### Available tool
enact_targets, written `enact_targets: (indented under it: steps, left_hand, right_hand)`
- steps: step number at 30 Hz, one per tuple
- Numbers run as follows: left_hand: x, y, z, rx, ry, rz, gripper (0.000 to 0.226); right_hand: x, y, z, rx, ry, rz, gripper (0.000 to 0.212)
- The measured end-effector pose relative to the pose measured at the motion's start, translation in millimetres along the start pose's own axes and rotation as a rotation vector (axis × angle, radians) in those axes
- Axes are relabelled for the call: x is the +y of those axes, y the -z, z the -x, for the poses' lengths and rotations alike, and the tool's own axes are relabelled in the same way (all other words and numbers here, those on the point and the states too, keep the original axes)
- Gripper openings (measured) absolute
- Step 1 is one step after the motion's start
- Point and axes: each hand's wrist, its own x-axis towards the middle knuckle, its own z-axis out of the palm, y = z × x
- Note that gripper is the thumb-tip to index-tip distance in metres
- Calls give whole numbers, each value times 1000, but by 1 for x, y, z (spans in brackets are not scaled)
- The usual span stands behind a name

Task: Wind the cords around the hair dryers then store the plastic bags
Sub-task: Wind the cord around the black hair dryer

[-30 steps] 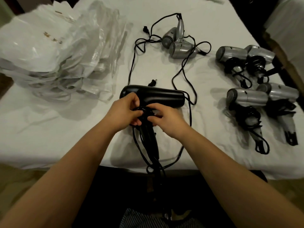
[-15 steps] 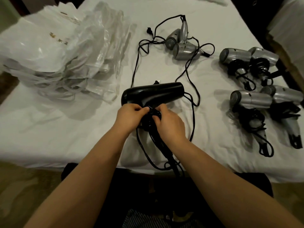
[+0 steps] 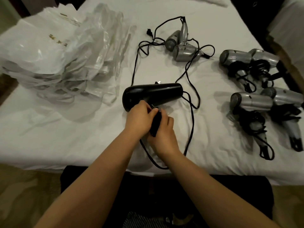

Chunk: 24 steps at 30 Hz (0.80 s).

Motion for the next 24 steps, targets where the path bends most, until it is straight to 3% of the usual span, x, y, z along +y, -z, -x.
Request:
enact_targets:
  steps: [4,8,13,15,18,22,24]
  left_hand:
    - [-5,-1,3,50,-41,-5,19]
    - [-12,5,-5,110,48,88,23]
    - [-11,-2,-1,108,3,126,21]
    - [-9,1,1,151,-57,155,15]
    - [-1,12,0,246,-103,227,14]
    - [6,22,5,350,-111,300,15]
    - [1,27,2,433,-6,440,13]
  right_hand:
    - [-4,-2,4,64,24,-35,73]
    - [-2,5,7,111,115,99,75]
    - [-1,10,-11,-201,-132,94,82]
    - [-2,9,-15,-313,-219,64,67]
    - [-7,8,-16,-304,-249,-98,46]
    - [-14,18,-15,-275,-252,-198,43]
    - [-13,23,-11,-238,-238,-289,42]
